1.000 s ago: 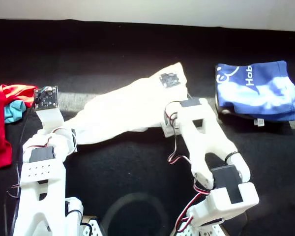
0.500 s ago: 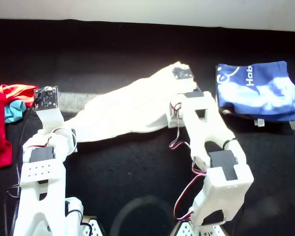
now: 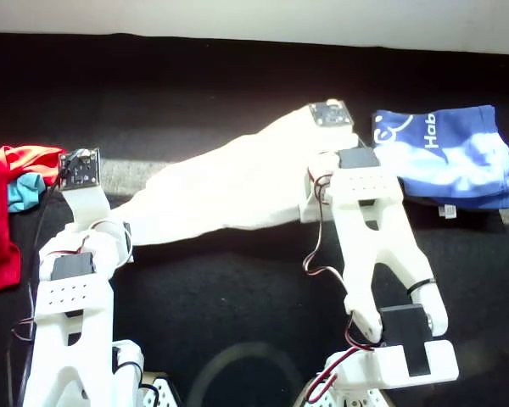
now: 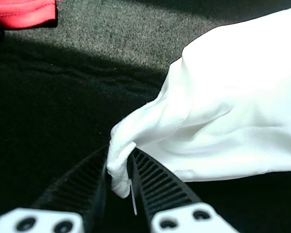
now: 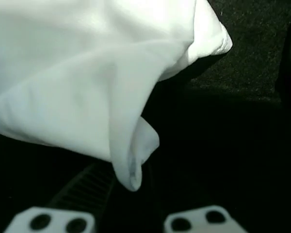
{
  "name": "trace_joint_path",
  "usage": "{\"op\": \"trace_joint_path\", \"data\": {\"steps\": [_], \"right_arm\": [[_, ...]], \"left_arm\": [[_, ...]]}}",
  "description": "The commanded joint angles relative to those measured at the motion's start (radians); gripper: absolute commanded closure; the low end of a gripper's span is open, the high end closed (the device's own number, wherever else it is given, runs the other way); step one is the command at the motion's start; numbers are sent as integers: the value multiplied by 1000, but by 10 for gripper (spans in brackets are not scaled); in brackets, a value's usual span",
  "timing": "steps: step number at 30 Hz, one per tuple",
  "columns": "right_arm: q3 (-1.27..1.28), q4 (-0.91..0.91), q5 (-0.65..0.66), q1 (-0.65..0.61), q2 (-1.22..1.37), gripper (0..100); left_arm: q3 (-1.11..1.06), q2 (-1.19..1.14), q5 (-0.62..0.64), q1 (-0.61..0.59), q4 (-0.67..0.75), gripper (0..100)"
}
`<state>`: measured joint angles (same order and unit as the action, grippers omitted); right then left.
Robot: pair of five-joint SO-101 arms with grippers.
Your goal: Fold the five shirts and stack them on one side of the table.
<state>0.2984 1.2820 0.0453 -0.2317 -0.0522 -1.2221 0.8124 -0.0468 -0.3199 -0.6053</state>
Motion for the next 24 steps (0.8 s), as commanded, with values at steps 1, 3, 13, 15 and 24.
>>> {"op": "trace_joint_path", "data": {"steps": [1,3,13,15,24], "right_arm": [[10,73,-6,10,-58,993],[62,82,6,10,-58,993],[228,56,207,10,-67,865],[223,56,209,8,-68,784],[157,19,201,-21,-54,752]], "left_arm": [[10,15,-8,-10,14,991],[10,15,-8,-10,14,991],[10,15,-8,-8,20,991],[10,15,-8,-8,20,991],[5,15,-8,-8,20,991]]}}
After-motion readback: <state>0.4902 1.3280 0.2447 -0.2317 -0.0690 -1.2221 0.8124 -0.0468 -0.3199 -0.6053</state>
